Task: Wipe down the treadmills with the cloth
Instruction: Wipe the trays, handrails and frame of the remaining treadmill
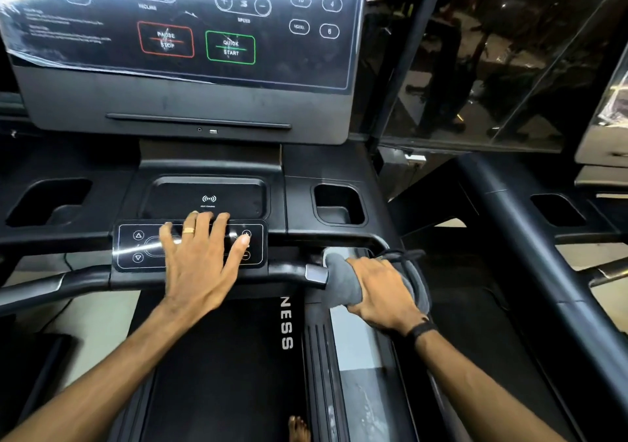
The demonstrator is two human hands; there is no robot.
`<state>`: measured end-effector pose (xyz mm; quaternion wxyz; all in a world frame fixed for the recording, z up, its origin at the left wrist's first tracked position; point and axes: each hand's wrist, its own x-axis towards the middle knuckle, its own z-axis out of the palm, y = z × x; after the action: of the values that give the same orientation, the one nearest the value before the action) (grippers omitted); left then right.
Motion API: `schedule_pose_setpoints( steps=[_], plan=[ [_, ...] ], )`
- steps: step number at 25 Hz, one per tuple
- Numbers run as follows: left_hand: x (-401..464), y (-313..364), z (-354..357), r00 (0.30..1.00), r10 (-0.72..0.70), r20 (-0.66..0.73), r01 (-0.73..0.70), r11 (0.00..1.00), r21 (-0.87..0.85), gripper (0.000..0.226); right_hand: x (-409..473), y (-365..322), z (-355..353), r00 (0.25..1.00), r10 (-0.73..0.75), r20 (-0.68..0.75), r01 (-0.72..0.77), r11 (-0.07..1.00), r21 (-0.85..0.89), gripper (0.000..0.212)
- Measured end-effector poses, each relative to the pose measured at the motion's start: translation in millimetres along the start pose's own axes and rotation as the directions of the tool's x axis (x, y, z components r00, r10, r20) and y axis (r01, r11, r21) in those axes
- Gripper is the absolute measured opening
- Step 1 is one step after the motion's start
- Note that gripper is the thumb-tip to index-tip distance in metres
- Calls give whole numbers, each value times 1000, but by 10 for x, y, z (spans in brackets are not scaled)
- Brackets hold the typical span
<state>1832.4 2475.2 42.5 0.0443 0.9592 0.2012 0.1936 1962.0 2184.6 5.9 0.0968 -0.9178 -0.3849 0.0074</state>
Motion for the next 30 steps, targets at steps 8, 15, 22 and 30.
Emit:
schedule_pose_setpoints(
  steps=[8, 15, 22, 30],
  plan=[
    [92, -67, -41, 998, 51, 43, -52, 999, 9, 74, -261, -155, 140, 973, 23, -231, 51, 950, 309, 21],
    [108, -106, -102, 993, 85, 82, -85, 996, -8, 78, 283, -527, -505, 640, 679, -359, 53, 428, 902, 64],
    [133, -218, -119, 994, 111, -27, -113, 985, -129, 76, 1386, -860, -401, 955, 36, -296, 44, 965, 257, 101],
    [421, -285, -64, 978, 37, -207, -85, 970, -227, 63, 2463, -912, 126, 969, -233, 81, 244, 954, -177, 116]
  ],
)
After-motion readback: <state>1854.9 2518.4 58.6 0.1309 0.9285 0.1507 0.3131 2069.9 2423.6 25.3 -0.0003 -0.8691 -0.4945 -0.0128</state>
